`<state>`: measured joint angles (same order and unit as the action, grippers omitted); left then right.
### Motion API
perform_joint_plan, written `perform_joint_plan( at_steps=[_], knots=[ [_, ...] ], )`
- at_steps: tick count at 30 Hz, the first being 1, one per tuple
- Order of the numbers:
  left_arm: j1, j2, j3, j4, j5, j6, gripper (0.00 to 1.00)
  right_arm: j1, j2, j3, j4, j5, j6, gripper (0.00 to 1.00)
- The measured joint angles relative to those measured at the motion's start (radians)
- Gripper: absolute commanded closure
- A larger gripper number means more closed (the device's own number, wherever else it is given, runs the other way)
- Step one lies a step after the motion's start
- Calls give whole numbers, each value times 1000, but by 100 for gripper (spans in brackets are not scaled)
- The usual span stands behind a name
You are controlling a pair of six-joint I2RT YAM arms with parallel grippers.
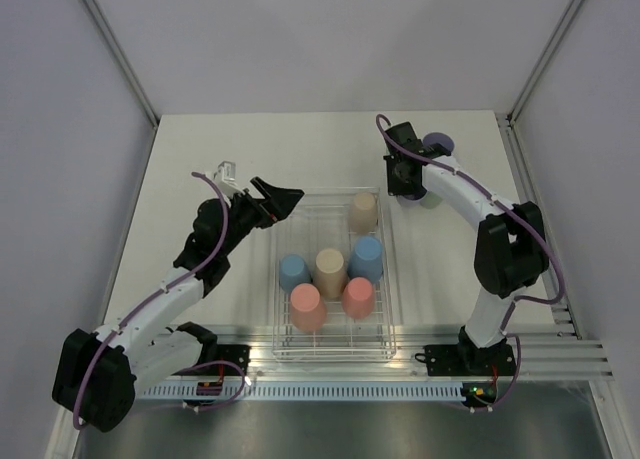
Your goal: Unload the cups from the dish rack
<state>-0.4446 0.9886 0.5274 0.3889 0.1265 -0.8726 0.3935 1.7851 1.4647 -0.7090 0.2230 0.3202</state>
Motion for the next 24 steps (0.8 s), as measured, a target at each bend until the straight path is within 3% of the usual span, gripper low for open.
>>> perform_joint_plan(
  at_steps=[5,15,24],
  knots=[
    [-2,51,106,-135,8,61,0,-8,101,54,-6,-20,-14,99],
    [-63,122,317,-443,9,234,0,-17,156,122,-6,-24,-27,64],
    [-153,122,398,-602,-6,355,0,-17,105,106,12,-45,-29,53]
  ],
)
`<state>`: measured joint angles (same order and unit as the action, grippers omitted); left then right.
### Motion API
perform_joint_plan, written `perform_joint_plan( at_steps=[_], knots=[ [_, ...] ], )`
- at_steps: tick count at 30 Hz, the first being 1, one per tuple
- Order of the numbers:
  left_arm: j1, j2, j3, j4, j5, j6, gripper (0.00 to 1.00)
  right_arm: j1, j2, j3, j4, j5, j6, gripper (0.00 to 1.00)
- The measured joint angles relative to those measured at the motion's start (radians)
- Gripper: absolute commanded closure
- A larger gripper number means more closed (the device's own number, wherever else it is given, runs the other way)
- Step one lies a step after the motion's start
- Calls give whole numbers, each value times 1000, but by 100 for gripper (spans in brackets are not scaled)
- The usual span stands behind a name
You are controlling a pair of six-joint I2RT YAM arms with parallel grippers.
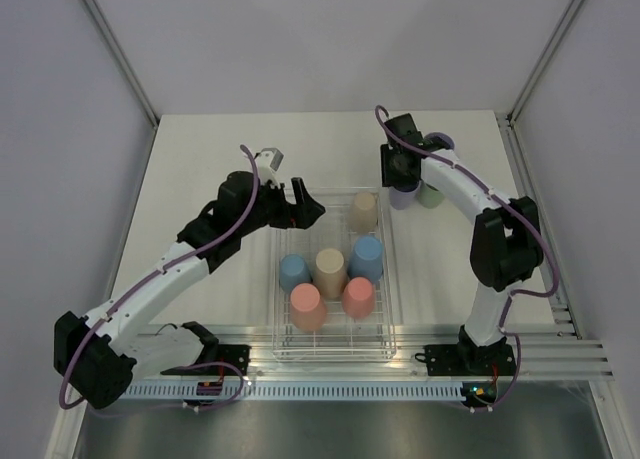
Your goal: Unload the cups from the dish rack
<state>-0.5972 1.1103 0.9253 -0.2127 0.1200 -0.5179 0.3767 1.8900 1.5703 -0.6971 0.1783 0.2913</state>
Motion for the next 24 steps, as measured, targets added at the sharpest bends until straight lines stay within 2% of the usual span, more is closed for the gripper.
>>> perform_joint_plan(
  at_steps=[6,7,13,24],
  knots=[
    [-105,22,30,-42,-19,89,1,32,-302,-150,97,-16,2,39],
    [-118,27,34,-47,-23,104,1,43,-362,-175,121,-21,3,34],
    [-154,42,40,-110,-45,187,1,89,-641,-309,223,-45,35,28],
    [-257,109,97,-216,15,298,2,91,-668,-388,225,-46,61,26]
  ],
)
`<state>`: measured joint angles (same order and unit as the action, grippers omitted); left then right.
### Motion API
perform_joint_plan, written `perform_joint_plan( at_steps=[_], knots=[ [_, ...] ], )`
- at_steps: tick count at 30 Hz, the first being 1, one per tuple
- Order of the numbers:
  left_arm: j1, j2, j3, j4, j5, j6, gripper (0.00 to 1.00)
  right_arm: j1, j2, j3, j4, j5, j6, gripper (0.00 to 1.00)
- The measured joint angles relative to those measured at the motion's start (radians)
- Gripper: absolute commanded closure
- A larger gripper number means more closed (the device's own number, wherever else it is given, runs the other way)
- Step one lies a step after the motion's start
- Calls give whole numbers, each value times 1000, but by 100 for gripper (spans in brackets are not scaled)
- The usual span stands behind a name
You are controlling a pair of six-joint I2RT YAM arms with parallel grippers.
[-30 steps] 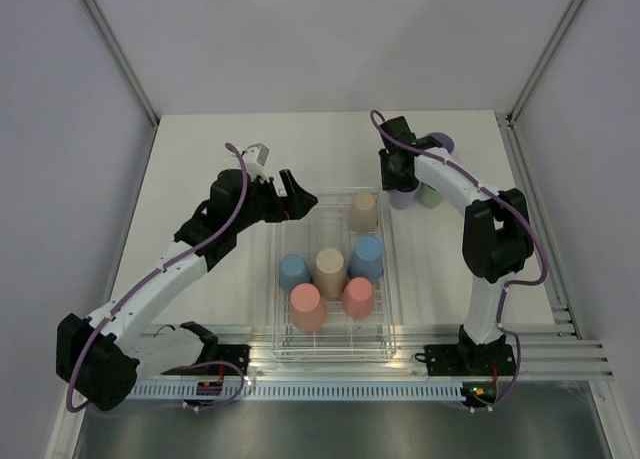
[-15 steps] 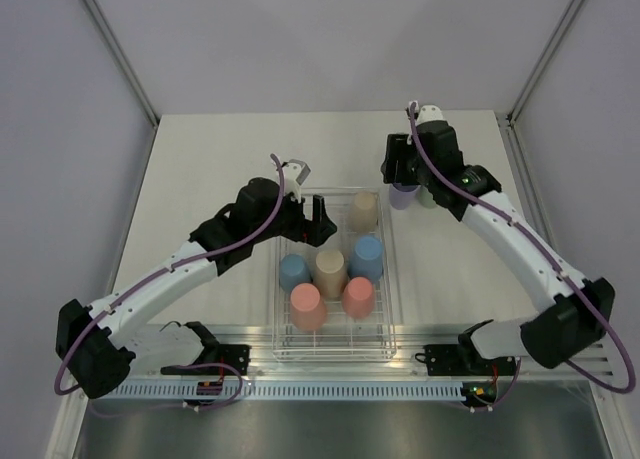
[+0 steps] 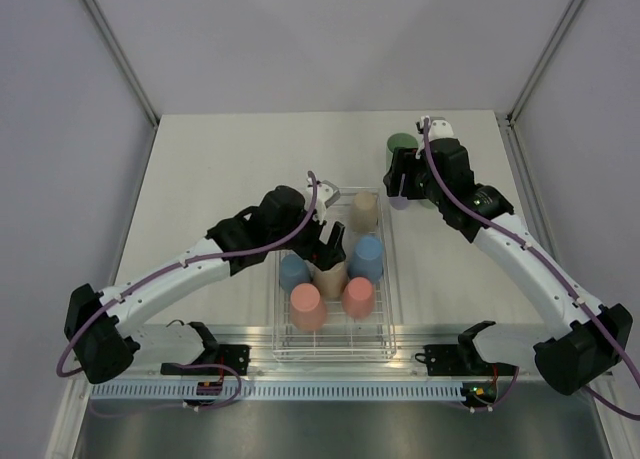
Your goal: Unload the cups from the dish rack
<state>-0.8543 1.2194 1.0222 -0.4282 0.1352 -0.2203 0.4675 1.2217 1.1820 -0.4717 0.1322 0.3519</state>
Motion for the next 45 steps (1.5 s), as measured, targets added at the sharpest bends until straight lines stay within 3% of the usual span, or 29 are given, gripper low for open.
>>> perform_joint_plan(
  at_steps=[11,17,20,21,23,24,25,31,36,42,45],
  knots=[
    [-56,71,25,-90,33,47,3,0,0,-15,-1,4,1,26],
    [-103,166,42,-102,15,55,9,0,0,-15,-1,4,1,26],
    [-115,197,52,-104,-26,55,29,0,0,-16,0,4,1,26],
    [-117,201,56,-104,-41,56,50,0,-2,-18,0,4,1,26],
    [-118,202,75,-106,-76,60,73,0,-4,-25,0,4,1,26],
    [-117,202,82,-107,-97,63,93,0,-5,-28,0,5,1,26],
    [-118,202,85,-106,-113,60,97,0,-5,-31,0,5,1,26],
    [-119,190,87,-108,-262,45,98,0,-12,-33,2,3,1,24],
    [-117,72,88,-92,-407,10,98,0,-40,-57,35,-55,11,23],
    [-79,-177,25,82,-471,-56,98,0,-86,-156,173,-275,72,21],
    [24,-306,-70,201,-402,-121,98,0,-106,-230,290,-425,128,19]
  ],
)
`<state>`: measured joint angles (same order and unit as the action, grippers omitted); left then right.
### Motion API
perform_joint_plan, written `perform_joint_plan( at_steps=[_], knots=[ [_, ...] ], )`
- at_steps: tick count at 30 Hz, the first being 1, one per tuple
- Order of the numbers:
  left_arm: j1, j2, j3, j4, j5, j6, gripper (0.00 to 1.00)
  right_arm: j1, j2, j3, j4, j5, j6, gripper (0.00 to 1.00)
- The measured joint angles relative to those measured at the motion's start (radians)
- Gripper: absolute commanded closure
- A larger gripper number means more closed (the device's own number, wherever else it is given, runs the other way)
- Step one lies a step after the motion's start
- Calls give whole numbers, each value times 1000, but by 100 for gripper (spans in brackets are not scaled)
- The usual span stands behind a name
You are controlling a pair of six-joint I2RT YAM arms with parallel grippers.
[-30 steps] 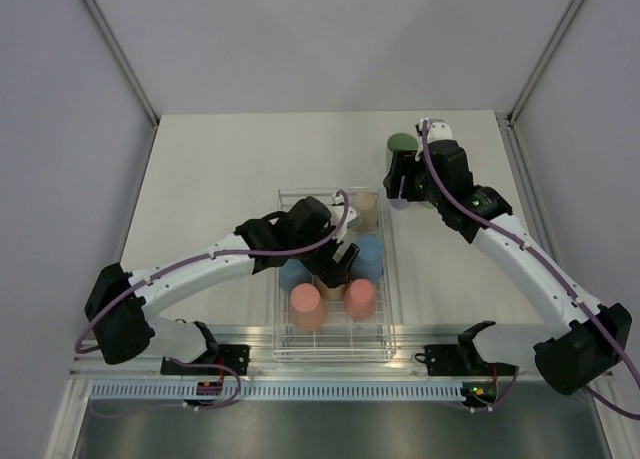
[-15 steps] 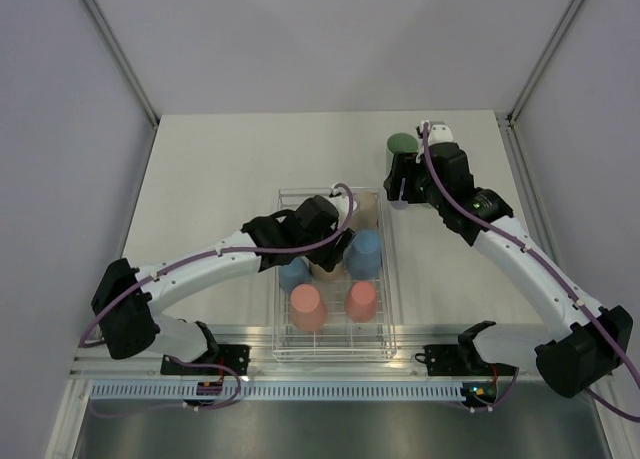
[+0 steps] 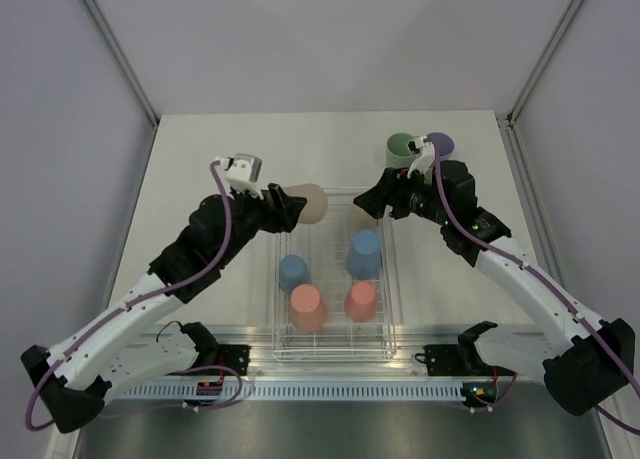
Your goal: Unload the cups from the dish rack
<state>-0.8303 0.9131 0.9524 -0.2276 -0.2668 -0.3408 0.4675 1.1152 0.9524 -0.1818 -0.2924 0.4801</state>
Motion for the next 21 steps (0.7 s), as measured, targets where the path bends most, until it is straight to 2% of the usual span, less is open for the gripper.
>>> perform_joint_plan(
  at_steps=[5,9,14,21],
  knots=[
    [208,-110,-196,208,190,-146,98,0,-25,-93,187,-193,100,16],
    [312,-128,-376,463,388,-318,98,0,-28,-134,359,-313,193,15],
    [352,-53,-482,770,554,-529,98,0,-3,-196,577,-420,325,16],
    [364,51,-501,1114,658,-722,98,0,13,-211,654,-455,373,17]
  ],
)
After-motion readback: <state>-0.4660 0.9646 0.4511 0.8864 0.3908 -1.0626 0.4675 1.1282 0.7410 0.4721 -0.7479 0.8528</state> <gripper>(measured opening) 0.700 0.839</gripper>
